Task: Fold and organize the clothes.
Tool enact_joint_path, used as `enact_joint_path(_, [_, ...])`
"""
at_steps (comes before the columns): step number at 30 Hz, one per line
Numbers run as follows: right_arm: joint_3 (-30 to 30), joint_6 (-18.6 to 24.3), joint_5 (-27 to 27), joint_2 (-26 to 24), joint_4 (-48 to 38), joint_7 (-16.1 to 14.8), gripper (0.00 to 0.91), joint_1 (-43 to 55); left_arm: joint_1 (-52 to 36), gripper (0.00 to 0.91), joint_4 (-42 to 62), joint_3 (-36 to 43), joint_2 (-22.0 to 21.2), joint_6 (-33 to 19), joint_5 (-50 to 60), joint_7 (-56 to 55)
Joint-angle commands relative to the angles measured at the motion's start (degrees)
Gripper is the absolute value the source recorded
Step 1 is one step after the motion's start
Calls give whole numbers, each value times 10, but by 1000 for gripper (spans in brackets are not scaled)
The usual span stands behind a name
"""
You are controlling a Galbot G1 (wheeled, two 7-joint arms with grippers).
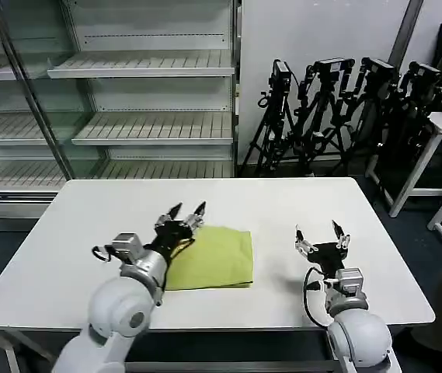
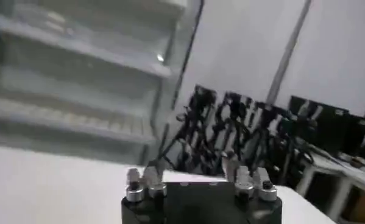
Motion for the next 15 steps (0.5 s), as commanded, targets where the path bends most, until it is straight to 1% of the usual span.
enact_joint_path(1, [-11, 25, -11, 10, -52, 9, 907, 47, 50, 907, 68, -140, 68, -113, 201, 168])
enact_joint_path(5, [-21, 43, -11, 20, -62, 10, 907, 54, 65, 907, 134, -174, 69, -203, 305, 239])
enact_joint_path(6, [-23, 42, -11, 20, -61, 11, 907, 54, 67, 907, 146, -178, 69, -212, 315, 250])
enact_joint_path(15, [-27, 41, -18, 24, -65, 14, 907, 62, 74, 907, 151, -173, 61, -214, 314, 268])
